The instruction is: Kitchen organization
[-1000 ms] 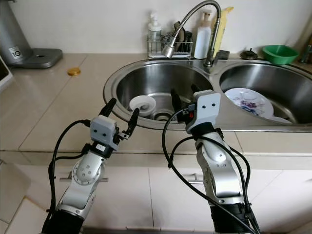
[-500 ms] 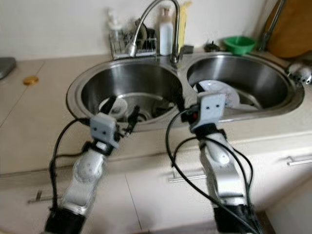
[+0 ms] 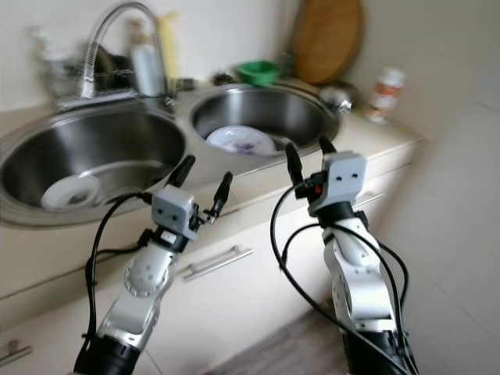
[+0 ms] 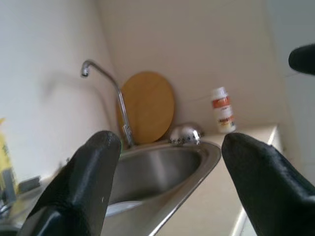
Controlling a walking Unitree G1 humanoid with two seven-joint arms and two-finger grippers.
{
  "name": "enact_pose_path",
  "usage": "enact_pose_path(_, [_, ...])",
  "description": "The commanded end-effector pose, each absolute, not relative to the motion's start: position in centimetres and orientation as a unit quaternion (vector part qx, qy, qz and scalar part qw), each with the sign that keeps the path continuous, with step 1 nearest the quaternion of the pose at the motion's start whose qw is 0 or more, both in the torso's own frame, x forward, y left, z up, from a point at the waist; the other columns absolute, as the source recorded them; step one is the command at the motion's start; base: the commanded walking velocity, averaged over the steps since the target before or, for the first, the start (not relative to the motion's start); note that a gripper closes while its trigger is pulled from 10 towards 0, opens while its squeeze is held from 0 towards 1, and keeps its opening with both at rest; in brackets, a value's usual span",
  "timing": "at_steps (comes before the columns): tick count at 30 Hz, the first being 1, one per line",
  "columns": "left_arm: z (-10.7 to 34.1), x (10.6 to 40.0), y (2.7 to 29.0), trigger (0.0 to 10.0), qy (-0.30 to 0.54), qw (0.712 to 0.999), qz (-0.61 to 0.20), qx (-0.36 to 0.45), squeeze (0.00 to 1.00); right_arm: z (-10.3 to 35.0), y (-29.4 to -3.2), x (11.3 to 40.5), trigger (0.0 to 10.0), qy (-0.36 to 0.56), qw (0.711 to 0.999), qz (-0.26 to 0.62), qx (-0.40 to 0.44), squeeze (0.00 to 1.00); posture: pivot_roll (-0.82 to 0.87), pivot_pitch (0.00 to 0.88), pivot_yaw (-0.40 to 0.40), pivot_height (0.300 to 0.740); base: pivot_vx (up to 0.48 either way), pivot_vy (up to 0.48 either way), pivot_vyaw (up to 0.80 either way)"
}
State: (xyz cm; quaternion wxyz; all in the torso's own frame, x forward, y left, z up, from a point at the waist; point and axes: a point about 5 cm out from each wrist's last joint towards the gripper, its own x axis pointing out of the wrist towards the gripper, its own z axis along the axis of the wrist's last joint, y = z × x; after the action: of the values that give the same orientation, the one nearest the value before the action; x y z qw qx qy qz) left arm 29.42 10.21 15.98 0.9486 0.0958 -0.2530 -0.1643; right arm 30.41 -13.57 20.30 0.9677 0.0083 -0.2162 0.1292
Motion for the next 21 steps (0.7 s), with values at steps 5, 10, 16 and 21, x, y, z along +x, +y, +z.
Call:
enact_pose_path(5, [16.2, 29.3, 10.0, 10.0, -0.257, 0.946, -0.17, 0.098, 0.0, 20.4, -13.7, 30.4, 10.0, -0.221, 0.967, 0.129, 0.007, 0.0, 0.03, 0.0, 0.025, 0.74, 0.0, 0.0, -0.8])
enact_pose_path(10, [16.0, 29.4, 10.1, 10.0, -0.251, 0.948, -0.171, 0.1, 0.0, 19.8, -14.2, 30.7, 10.0, -0.206, 0.973, 0.105, 0.003, 0.0, 0.04, 0.0, 0.026, 0.74, 0.0, -0.456, -0.8])
enact_pose_path(16, [15.8, 29.3, 10.1, 10.0, -0.249, 0.948, -0.173, 0.101, 0.0, 19.4, -14.9, 31.0, 10.0, -0.192, 0.978, 0.08, 0.002, 0.0, 0.04, 0.0, 0.026, 0.74, 0.0, -0.32, -0.8])
enact_pose_path(21, [15.6, 29.3, 10.1, 10.0, -0.242, 0.949, -0.172, 0.101, 0.0, 19.3, -15.2, 31.3, 10.0, -0.185, 0.981, 0.064, 0.008, 0.0, 0.04, 0.0, 0.026, 0.74, 0.0, 0.0, -0.8])
